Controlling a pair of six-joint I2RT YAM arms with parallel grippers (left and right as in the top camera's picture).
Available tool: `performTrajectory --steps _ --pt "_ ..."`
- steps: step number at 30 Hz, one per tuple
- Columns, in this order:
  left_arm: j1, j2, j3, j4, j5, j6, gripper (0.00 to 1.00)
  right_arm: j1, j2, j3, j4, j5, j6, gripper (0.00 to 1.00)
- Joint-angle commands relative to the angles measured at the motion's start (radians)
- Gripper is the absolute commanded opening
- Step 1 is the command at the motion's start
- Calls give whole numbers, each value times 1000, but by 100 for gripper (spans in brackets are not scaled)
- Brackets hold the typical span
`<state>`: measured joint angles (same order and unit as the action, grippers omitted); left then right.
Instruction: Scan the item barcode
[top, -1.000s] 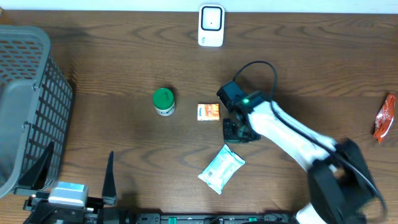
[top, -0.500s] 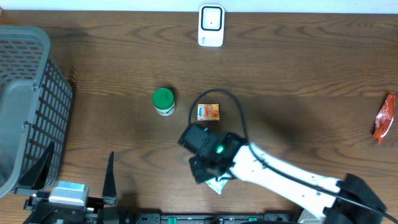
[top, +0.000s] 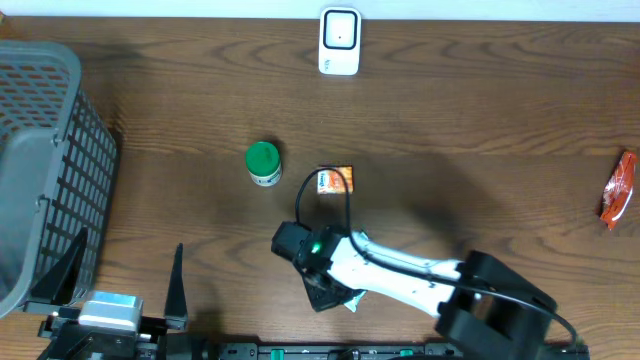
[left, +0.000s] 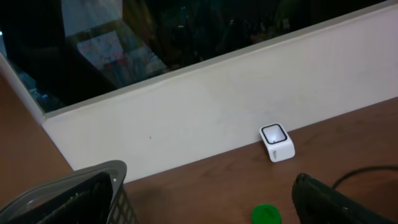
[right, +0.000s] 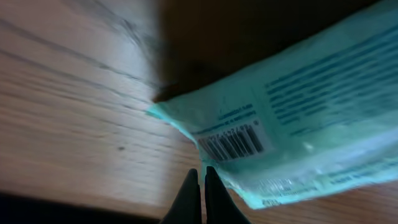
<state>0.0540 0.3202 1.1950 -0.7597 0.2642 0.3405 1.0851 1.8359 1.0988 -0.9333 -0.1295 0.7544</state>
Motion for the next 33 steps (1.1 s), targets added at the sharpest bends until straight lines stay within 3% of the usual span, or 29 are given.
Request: performTrajectory --steps 1,7,12,19,24,25,26,28,30,33 --pt "-6 -11 0 -2 13 5 92 12 19 -31 6 -1 16 1" --pt "-6 -11 0 -10 13 5 92 -34 21 -84 36 126 58 1" --pt "-6 -11 0 -10 13 5 93 -174 21 -84 102 175 40 1" --pt "-6 -11 0 -10 13 5 93 -341 19 -65 364 -43 -93 1" --pt "-6 -11 0 -10 13 5 92 -409 -30 35 286 -145 -136 1" --pt "-6 -11 0 -10 13 5 92 -419 -52 54 257 -145 -143 6" --pt "-6 -11 0 -10 13 5 92 -430 -74 72 232 -146 -153 23" --pt "-6 -11 0 -10 13 5 93 -454 -126 103 192 -146 -192 68" --pt "-6 -11 0 -10 13 5 93 -478 -183 127 173 -146 -248 98" --pt "-6 -11 0 -10 13 5 93 -529 -254 133 177 -146 -315 99"
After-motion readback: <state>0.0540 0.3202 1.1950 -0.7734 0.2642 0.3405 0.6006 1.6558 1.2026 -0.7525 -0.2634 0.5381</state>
